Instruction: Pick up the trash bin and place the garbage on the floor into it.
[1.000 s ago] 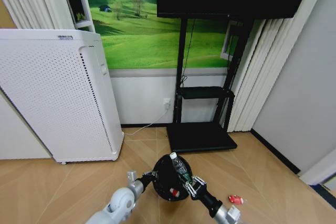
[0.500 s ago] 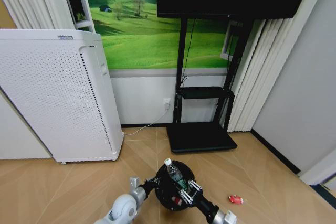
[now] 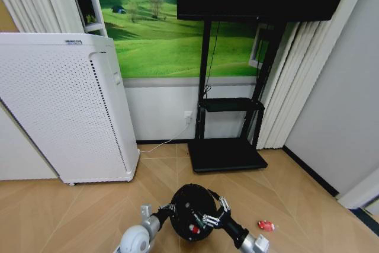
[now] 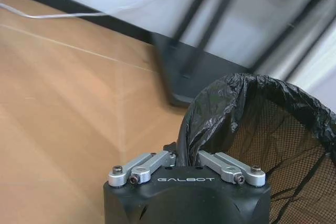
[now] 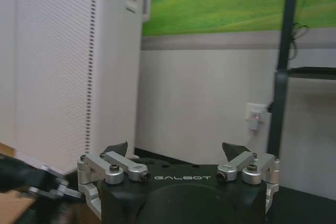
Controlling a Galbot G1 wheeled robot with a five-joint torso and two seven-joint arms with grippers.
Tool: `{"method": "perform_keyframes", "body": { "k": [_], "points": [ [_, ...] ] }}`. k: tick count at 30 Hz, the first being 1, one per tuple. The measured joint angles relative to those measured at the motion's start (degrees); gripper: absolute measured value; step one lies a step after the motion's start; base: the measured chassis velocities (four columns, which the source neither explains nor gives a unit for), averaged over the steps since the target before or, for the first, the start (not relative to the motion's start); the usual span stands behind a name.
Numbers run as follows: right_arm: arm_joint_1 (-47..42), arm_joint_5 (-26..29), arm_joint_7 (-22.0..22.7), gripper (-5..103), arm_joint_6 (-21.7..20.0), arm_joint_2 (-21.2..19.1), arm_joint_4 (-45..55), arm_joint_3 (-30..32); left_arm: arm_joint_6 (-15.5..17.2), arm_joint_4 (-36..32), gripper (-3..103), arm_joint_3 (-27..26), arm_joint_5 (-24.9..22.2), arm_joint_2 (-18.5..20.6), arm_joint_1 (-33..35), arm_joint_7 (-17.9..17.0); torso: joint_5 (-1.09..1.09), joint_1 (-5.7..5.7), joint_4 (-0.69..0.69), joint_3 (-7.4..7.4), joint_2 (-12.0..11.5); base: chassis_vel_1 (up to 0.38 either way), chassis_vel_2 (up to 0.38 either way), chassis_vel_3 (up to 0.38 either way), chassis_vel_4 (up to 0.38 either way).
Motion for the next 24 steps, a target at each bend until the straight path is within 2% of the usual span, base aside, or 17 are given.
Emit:
{"method": "perform_keyframes", "body": {
  "k": [1, 2, 4, 6, 9, 10, 12, 13, 15, 24],
  "points": [
    [0.1, 0.1, 2.1, 99, -1.2, 0.5, 0.1, 0.7, 0.6, -1.8, 3, -3.3, -1.4, 0.7, 1.4, -1.5, 0.00, 0.00, 0.00, 0.00, 0.0, 0.000, 0.000, 0.000, 0.000],
    [0.1, 0.1, 2.1, 99, -1.2, 0.5, 0.1, 0.7, 0.6, -1.8, 3, -3.3, -1.4, 0.7, 1.4, -1.5, 0.00, 0.00, 0.00, 0.00, 0.0, 0.000, 0.000, 0.000, 0.000],
    [0.5, 0.3, 3.9, 100, -2.8, 1.0, 0.0, 1.8, 1.0, -4.2, 3, -9.5, -3.7, 1.6, 3.7, -3.2, 0.00, 0.00, -0.01, 0.00, 0.0, 0.000, 0.000, 0.000, 0.000],
    [0.8, 0.2, 4.3, 100, -3.0, 1.1, -0.2, 2.1, 1.1, -4.8, 3, -11.3, -4.4, 1.6, 4.4, -3.7, 0.01, 0.00, -0.01, 0.00, 0.0, 0.000, 0.000, 0.000, 0.000],
    [2.3, 0.4, 5.8, 100, -3.4, 1.5, -2.0, 3.5, 1.4, -6.9, 3, -23.6, -7.7, 0.6, 10.1, -4.8, -0.01, 0.00, 0.02, 0.00, 0.0, -0.014, -0.005, 0.011, 0.020],
    [2.3, 0.4, 5.8, 100, -3.4, 1.5, -2.0, 3.5, 1.4, -6.9, 3, -23.6, -7.7, 0.6, 10.1, -4.8, -0.01, 0.00, 0.02, 0.00, 0.0, -0.041, -0.014, 0.033, 0.059],
    [2.3, 2.0, 5.3, 100, -3.1, 1.3, -3.5, 3.9, 1.1, -7.9, 3, -29.9, -9.4, -0.5, 12.4, -5.6, 0.00, 0.00, 0.03, 0.00, 0.0, -0.053, -0.056, 0.071, 0.073],
    [2.3, 2.0, 5.3, 100, -3.1, 1.3, -3.5, 3.9, 1.1, -7.9, 3, -29.9, -9.4, -0.5, 12.4, -5.6, 0.00, 0.00, 0.03, 0.00, 0.0, -0.065, -0.056, 0.078, 0.087],
    [2.2, 2.3, 3.9, 100, -2.6, 2.0, -5.8, 4.3, 0.9, -9.7, 3, -34.9, -11.2, -1.7, 14.1, -6.3, 0.02, -0.01, 0.01, 0.00, 0.0, -0.131, -0.115, 0.100, 0.144],
    [1.5, 1.8, 2.1, 100, -2.1, 3.0, -6.9, 4.5, 0.8, -12.9, 3, -40.9, -12.7, -2.8, 18.1, -6.0, 0.02, 0.00, 0.00, 0.00, 0.0, -0.198, -0.201, 0.202, 0.197]
  ]
}}
